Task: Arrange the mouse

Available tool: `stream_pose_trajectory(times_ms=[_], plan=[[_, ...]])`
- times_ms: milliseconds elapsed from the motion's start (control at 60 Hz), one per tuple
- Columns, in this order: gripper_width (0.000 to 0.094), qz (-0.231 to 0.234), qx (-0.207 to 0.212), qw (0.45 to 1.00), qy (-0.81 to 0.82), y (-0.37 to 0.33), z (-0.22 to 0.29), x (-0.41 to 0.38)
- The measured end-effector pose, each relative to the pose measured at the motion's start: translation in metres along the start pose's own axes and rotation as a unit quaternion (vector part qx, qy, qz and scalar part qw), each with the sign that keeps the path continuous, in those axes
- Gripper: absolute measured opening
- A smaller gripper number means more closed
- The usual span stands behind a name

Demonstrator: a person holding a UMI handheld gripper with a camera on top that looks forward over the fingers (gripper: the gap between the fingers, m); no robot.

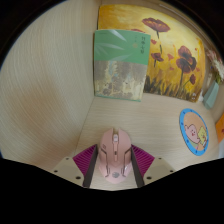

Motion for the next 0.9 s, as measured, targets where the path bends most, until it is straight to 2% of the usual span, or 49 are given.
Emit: stream_pose_trajectory(times_ms=[67,217,317,433,500,550,667,850,900], plan=[[0.0555,-0.006,-0.001,1.000,0.008,0.001,0.001,0.003],[0.0510,-0.004,-0.005,1.000,0.003,0.001,0.001,0.004],[0.0446,0.000,-0.002,1.000,0.001,0.003,0.003,0.005],[0.0384,0.019,-0.020,1.000,-0.014,0.003,0.004,0.006],[0.0385,0.029,-0.042,0.998,-0.031,0.001,0.005,0.008],[0.0384,0.036,-0.041,0.998,-0.042,-0.010,0.016,0.014],[0.0384,0.057,0.021,0.997,-0.045,-0.052,0.084,0.036],[0.0384,0.033,0.143,0.988,-0.051,-0.133,0.217,0.123],[0.0384,0.026,0.165,0.985,-0.038,-0.146,0.242,0.151]])
Point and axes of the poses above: the point between the fingertips, and its own axes, seen from behind it with the camera up: x to the right, z up, y forward, the way the camera looks, the point moved 5 cm from there along -y, backward, against the way the camera looks, and after that the axes turned 10 degrees about y, right-handed, at the moved point
